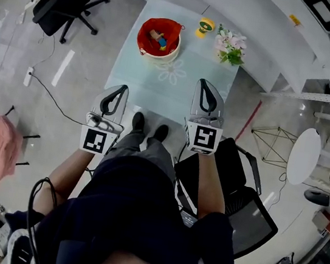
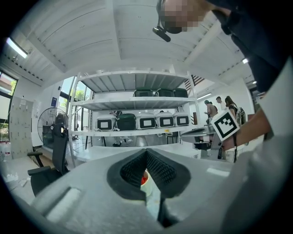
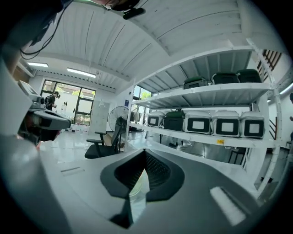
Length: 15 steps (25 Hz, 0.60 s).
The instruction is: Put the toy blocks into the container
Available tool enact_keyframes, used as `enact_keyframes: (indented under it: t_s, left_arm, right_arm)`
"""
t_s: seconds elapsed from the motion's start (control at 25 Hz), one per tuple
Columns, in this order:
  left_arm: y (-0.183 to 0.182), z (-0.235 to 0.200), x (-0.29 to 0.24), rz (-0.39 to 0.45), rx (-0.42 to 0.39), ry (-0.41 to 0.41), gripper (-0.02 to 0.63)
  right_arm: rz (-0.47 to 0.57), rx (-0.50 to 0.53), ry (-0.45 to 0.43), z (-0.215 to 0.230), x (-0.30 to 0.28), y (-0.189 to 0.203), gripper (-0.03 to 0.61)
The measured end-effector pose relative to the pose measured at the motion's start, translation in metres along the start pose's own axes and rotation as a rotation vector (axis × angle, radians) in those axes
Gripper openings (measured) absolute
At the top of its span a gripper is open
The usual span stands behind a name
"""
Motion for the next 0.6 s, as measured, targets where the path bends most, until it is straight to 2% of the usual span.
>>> enact_keyframes:
  t_s: [0.2, 0.6]
  left_arm:
    - [-0.006, 0.006, -0.003, 0.027, 0.000, 0.016, 0.003]
    - [-0.014, 0.013, -0.001, 0.060, -0.014, 0.024, 0.003]
  right_arm:
    - [0.020, 0.000, 0.077, 0.006, 0.029, -0.005, -0.003]
    - [0.000, 0.010, 0.158, 0.015, 0.071, -0.005, -0.003]
Point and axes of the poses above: the fingertips, and each gripper's own axes: x backward along the fingers, z to its right, y out of its underside, the point moved 10 cm from there along x, backward along the fingers, and after that the axes turned 10 degrees about x, right-handed, at the moved point
